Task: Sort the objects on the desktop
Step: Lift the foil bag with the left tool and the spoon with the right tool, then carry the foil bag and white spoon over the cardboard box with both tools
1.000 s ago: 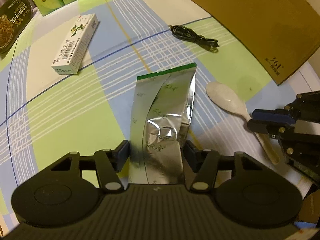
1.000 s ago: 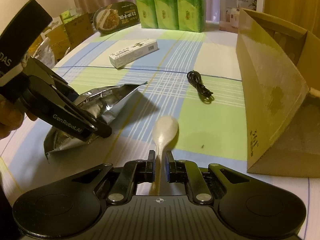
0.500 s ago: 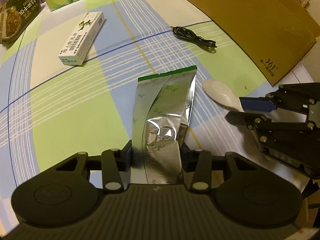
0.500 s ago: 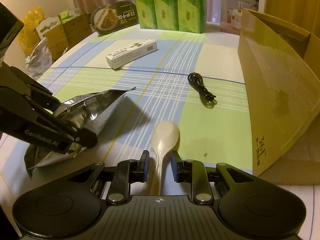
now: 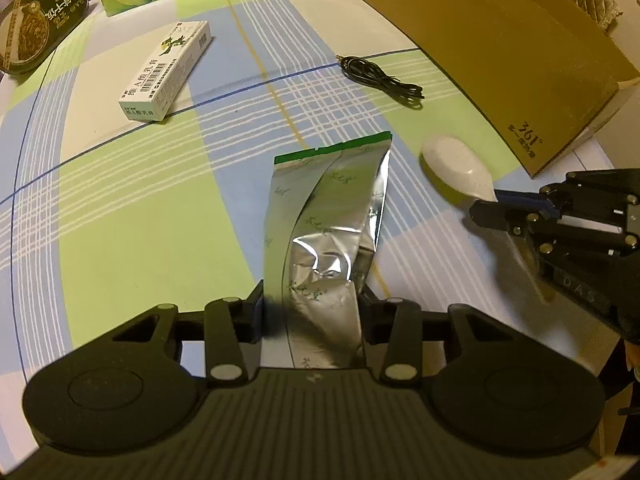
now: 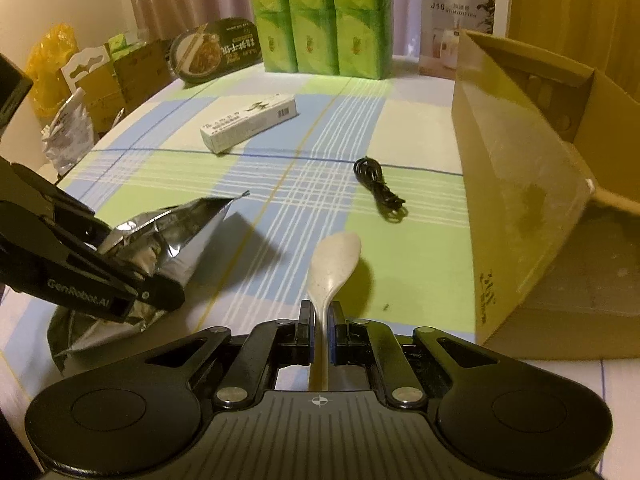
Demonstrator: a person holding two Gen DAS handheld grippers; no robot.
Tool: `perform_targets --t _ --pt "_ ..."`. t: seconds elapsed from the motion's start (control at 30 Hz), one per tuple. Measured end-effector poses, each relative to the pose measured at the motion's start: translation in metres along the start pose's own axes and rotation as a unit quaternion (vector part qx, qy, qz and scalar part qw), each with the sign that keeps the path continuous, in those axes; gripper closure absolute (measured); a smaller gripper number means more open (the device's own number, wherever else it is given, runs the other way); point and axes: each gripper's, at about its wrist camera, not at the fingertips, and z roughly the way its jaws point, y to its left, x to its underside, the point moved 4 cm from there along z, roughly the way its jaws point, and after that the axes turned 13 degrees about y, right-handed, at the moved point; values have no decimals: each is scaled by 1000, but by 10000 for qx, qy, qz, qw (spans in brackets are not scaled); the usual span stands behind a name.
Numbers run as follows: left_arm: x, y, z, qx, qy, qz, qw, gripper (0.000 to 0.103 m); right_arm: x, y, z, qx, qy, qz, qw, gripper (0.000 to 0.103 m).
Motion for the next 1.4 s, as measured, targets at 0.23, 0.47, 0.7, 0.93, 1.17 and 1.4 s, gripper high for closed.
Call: perform_targets --t 0.23,0.47,0.7,0.93,1.17,1.4 --pt "8 -4 -11 31 -90 -47 9999 65 3 5 -18 -6 -111 -5 9999 100" --pt "16 -6 -27 11 -183 -77 9998 65 5 10 -36 -6 -222 -6 9998 100" --pt "25 -13 -44 -48 -279 -41 9996 65 8 12 -54 10 -359 3 9994 100" --pt "31 -24 -57 -53 -379 -27 9993 65 13 12 -72 44 -474 26 9989 100" --pt "36 -35 -67 -38 -468 -9 9989 65 20 9 -87 77 -573 70 9983 100" --pt "37 -46 -77 26 -582 2 9983 65 22 6 -98 93 -681 113 9976 100"
